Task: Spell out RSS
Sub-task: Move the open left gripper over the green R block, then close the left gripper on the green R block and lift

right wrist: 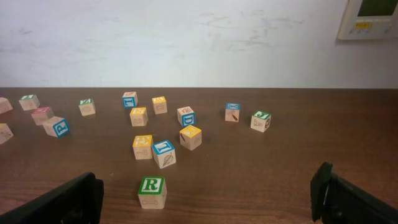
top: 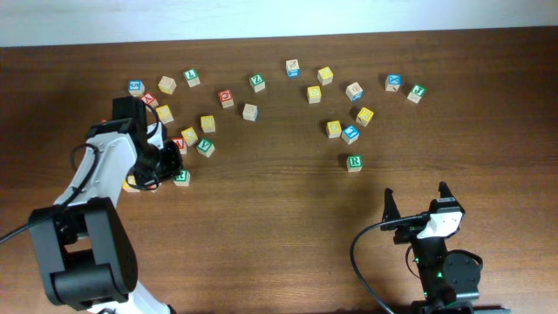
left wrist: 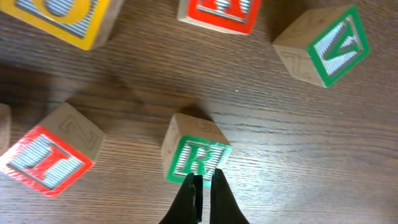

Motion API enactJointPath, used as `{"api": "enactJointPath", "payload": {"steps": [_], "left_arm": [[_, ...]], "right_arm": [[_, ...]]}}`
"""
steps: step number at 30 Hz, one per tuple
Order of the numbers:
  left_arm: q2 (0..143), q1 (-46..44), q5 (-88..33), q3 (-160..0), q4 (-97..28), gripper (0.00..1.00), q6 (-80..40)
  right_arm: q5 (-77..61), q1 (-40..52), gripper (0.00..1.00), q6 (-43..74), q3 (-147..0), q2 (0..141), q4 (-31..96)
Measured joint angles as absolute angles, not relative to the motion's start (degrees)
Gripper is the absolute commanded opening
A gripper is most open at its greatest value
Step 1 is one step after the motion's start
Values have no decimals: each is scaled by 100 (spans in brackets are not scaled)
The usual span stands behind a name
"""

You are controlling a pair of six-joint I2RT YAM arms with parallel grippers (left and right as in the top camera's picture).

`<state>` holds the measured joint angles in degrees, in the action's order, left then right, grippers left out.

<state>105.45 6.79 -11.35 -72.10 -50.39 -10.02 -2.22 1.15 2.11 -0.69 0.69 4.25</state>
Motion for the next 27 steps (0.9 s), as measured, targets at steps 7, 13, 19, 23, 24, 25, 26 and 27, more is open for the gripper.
{"api": "enactJointPath", "payload": {"steps": [7,13,19,23,24,25,26,27], "left_arm": [[10545,676,-1076,-7275,-5074,60,-1031],[10545,668,-840,-7301,-5133,75,-1048],[10545,287,-567,-7266,-4856,59,-1002],[10547,97,-311,-7177,-4711,55,-985],[10547,110,-202,-7172,-4683,54,-982],[10547,128,-128,-7172,-4678,54,-982],[10547,150,-51,-7172,-4678,53,-980],[10547,174,3,-7172,-4678,52,-978]], "right_arm": [[-222,115,98,211,-69,69,425],[-222,115,98,211,-67,69,425],[-222,115,98,213,-69,69,425],[-222,115,98,213,-69,69,425],[-222,115,98,215,-69,69,425],[-222,115,98,213,-67,69,425],[-222,115,98,211,-69,69,425],[-222,115,98,211,-67,69,425]]}}
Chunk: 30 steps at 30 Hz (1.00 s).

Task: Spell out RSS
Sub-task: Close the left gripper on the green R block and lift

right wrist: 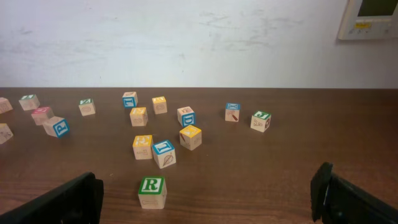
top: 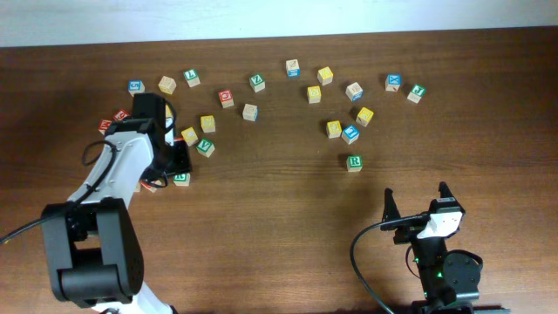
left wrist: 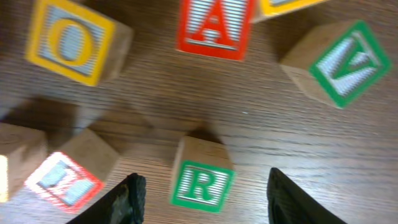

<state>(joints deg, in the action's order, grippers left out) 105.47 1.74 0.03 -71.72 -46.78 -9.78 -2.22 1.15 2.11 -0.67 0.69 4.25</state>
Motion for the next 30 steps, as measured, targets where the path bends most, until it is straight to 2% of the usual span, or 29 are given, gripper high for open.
{"api": "enactJointPath", "payload": {"steps": [8,14,16,17,24,30], "left_arm": [[10744,226,14,-7183,-4604,42,-838],[11059,222,-154,-7133,-4600,41,-609],[11059,222,-163,-7129,-4595,38,-576],[11059,222,-172,-7129,-4595,33,-550],[11059,222,-174,-7129,-4775,25,-513],[11059,222,-174,-7129,-4952,23,-515]], "right_arm": [[-222,115,98,213,-69,69,425],[-222,115,98,211,-69,69,425],[-222,115,98,213,-69,69,425],[-222,115,98,213,-69,69,425],[-222,115,98,215,-69,69,425],[-222,115,98,213,-69,69,425]]}}
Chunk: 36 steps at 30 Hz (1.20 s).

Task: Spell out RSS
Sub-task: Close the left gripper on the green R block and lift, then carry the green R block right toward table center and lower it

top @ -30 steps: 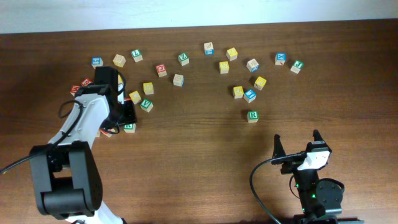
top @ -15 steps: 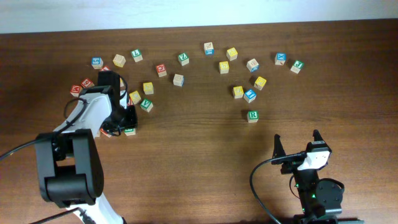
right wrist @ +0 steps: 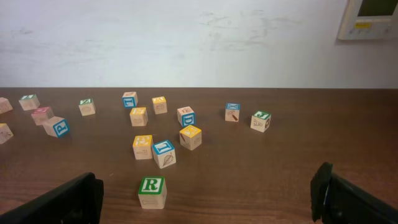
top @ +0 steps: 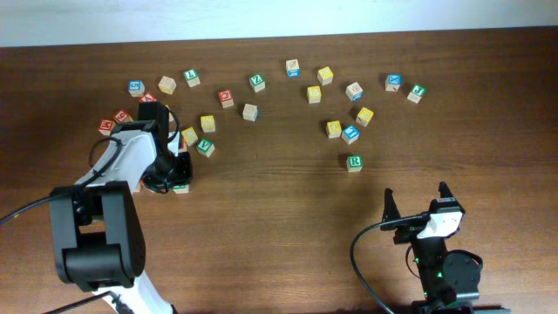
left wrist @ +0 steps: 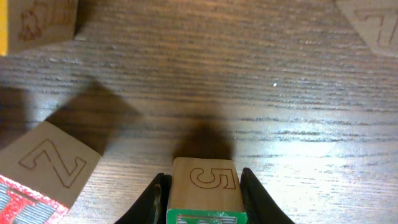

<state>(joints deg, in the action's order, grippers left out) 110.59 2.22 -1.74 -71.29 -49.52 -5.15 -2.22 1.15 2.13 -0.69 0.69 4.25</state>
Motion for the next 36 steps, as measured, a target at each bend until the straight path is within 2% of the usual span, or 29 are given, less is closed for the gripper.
{"api": "enactJointPath", "payload": {"steps": [9,17,32,36], "left_arm": [[11059,25,-600,-7129,-5478,15,-561],[11059,-915,-1035,-7122,-5767,11,-1214],[11059,-2668,-764,-7122,-5763,14,-3092],[11059,-2786,-565,-7122,-5730,20,-3264]], "right_arm": [[-222,115,98,211,-69,69,425],[-222,115,98,213,-69,69,425],[-222,115,98,217,-69,69,425],[-222,115,98,211,-69,69,425]]}}
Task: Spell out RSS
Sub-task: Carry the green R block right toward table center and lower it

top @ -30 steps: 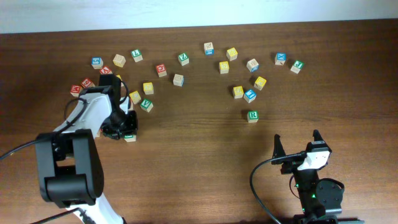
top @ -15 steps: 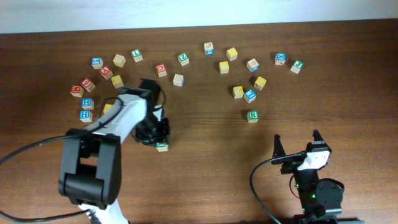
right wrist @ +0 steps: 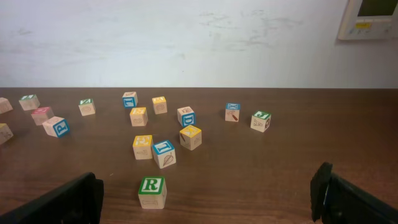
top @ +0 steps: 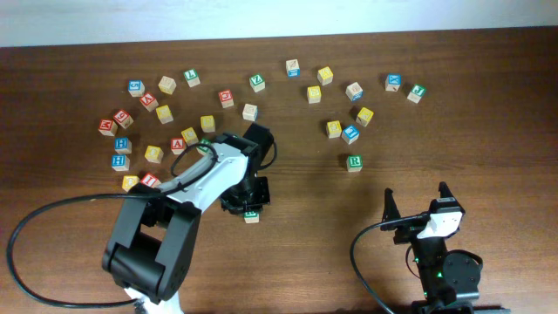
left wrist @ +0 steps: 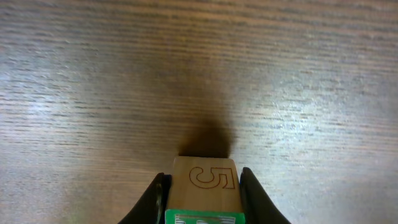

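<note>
A wooden block with a green R face (top: pixel 252 215) and a "5" on its side (left wrist: pixel 205 178) sits between the fingers of my left gripper (top: pixel 252 206), which is shut on it (left wrist: pixel 204 194) over bare wood near the table's middle. Whether it touches the wood cannot be told. A second green R block (top: pixel 354 162) lies to the right, also in the right wrist view (right wrist: pixel 152 191). My right gripper (top: pixel 417 202) rests at the front right, open and holding nothing (right wrist: pixel 205 202), behind that R block.
Several letter blocks lie scattered at the back left (top: pixel 153 154) and back right (top: pixel 350 133), among them yellow, blue and red ones (right wrist: pixel 163 151). A white wall (right wrist: pixel 186 37) rises behind the table's far edge.
My left gripper, still shut on the green R block, has moved from the left cluster of blocks to the right, to the table's middle. The right arm has not moved.
My left gripper stood shut just over the green R block in the left cluster. Then it was open above that block, then shut on it with the "5" side showing. Now it holds the block near the table's middle.
</note>
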Motion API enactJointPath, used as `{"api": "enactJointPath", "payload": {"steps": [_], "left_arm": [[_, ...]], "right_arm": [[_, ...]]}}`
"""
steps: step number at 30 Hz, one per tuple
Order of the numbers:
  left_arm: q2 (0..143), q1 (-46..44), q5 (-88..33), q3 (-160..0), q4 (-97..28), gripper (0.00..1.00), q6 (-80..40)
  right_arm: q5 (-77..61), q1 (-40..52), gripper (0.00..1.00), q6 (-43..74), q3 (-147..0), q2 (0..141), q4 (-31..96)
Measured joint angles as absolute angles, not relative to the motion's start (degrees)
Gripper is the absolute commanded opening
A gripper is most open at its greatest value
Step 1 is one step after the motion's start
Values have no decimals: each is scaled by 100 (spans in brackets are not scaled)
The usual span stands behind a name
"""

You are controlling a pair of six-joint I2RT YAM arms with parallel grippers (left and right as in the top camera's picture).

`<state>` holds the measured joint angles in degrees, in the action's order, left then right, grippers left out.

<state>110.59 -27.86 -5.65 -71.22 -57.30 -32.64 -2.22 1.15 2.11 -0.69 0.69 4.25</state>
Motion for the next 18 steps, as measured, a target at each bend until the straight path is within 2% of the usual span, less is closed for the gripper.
{"api": "enactJointPath", "payload": {"steps": [6,9,15,18], "left_arm": [[11059,-2790,-399,-7122,-5612,25,-3347],[11059,-2790,-342,-7122,-5610,15,-3369],[11059,-2790,-281,-7122,-5612,20,-3293],[11059,-2790,-272,-7122,-5610,19,-3256]], "right_arm": [[-222,115,98,213,-69,69,425],[-222,115,98,211,-69,69,425],[-222,115,98,211,-69,69,425],[-222,115,98,213,-69,69,425]]}}
